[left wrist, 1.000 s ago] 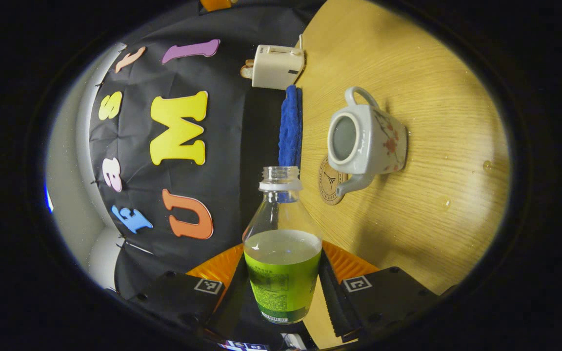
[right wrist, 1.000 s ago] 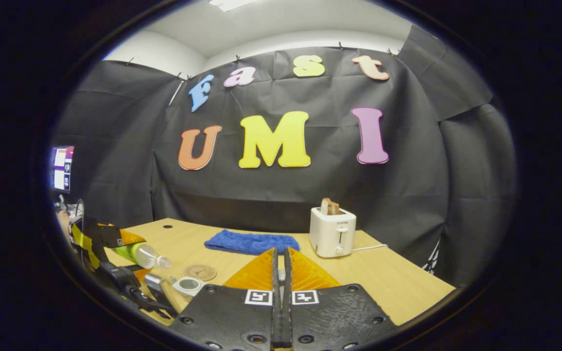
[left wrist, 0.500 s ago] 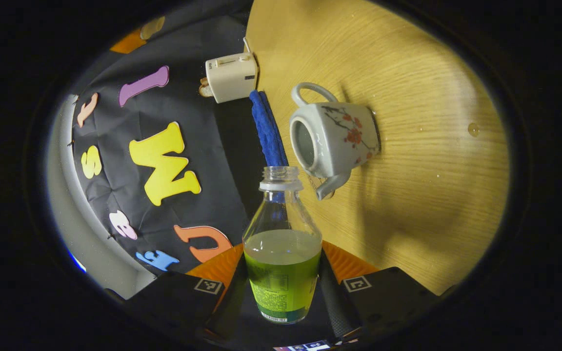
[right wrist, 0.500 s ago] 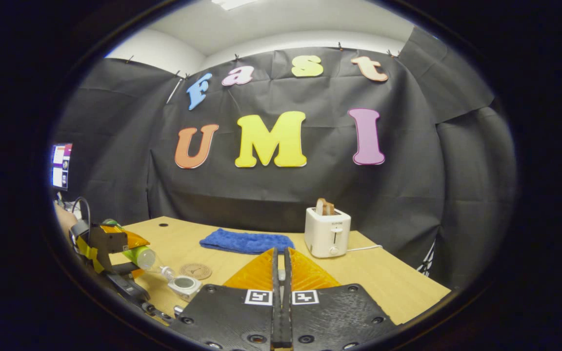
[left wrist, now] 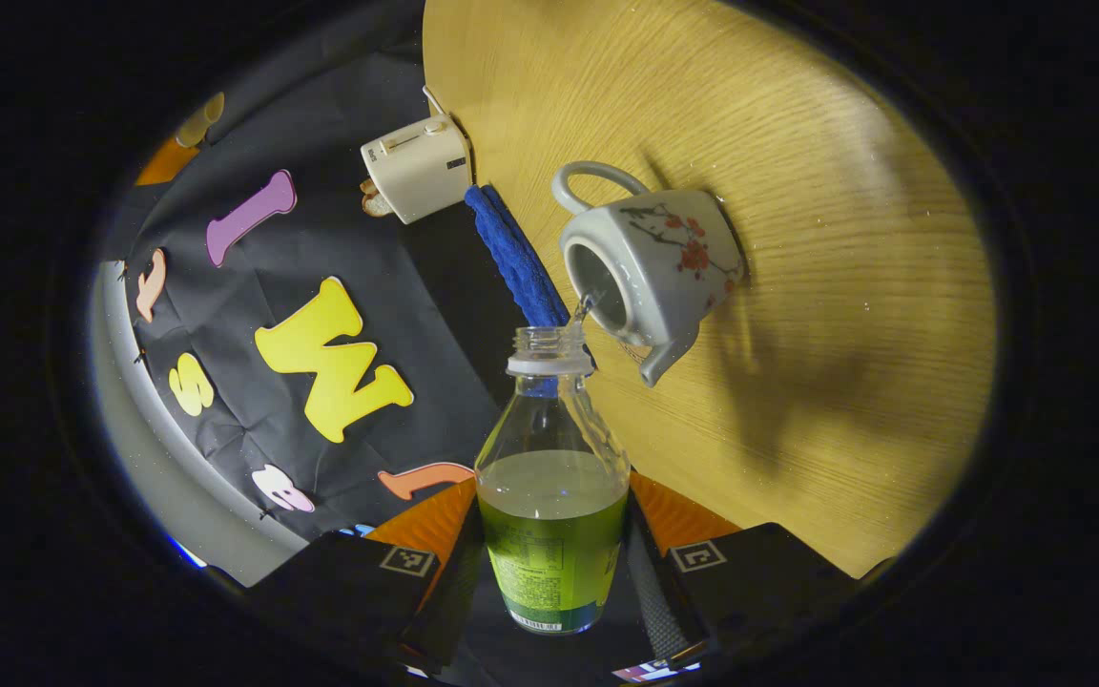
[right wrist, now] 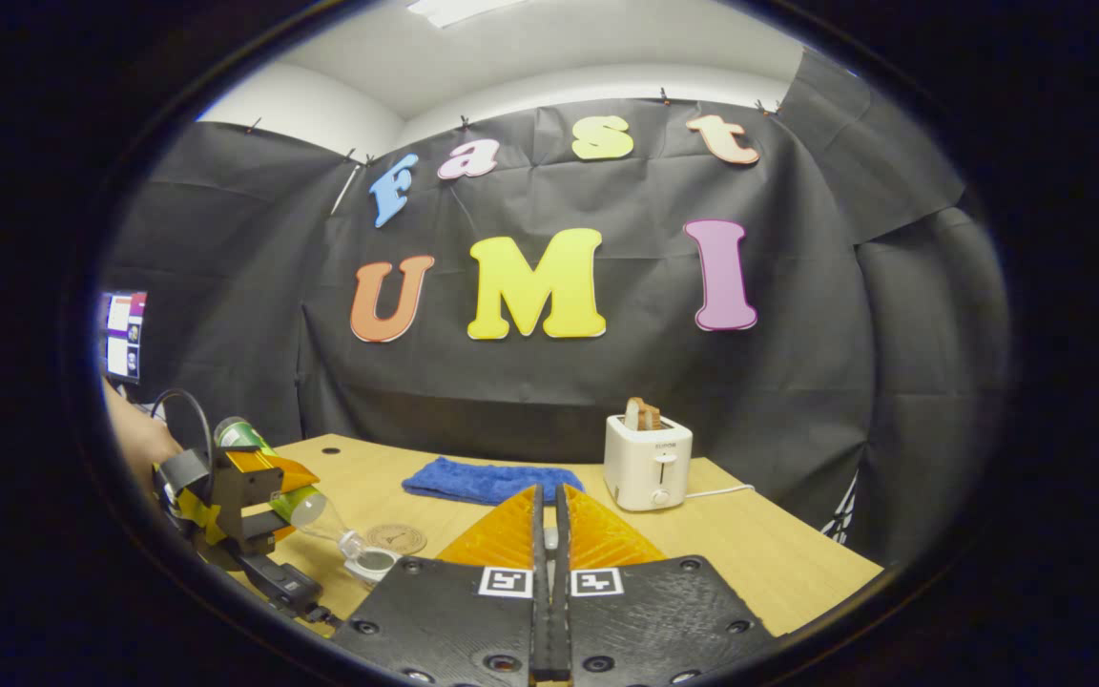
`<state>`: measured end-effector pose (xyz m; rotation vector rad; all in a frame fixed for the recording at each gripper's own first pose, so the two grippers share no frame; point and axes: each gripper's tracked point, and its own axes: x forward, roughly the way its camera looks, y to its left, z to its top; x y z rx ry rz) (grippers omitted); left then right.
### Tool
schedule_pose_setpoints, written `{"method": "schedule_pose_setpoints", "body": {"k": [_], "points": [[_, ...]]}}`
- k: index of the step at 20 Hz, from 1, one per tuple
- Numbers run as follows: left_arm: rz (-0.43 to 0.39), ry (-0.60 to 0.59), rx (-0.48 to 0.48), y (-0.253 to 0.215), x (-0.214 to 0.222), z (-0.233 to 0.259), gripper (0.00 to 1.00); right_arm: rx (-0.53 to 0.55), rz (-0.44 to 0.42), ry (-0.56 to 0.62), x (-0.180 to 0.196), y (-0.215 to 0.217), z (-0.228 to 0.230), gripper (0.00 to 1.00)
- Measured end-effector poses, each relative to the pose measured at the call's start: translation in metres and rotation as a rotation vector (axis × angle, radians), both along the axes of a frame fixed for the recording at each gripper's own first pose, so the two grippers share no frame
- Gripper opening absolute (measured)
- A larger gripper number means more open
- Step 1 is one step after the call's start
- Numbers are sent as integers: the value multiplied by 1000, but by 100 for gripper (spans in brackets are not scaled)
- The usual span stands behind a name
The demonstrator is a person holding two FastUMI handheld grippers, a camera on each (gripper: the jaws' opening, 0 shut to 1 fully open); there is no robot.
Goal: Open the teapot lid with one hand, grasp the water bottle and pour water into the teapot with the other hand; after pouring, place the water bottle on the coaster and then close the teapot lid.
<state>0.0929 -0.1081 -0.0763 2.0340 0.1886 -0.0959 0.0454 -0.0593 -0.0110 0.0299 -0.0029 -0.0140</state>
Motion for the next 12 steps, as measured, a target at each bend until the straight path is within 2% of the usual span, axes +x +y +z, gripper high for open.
{"method": "schedule_pose_setpoints", "body": {"k": [6,12], "points": [[-30,-9,115,-11,-1,14,75,12,13,3,0,0,1,0],[-9,4,176,-6,-2,18,75,60,1,22,3,-16,-5,0]]}}
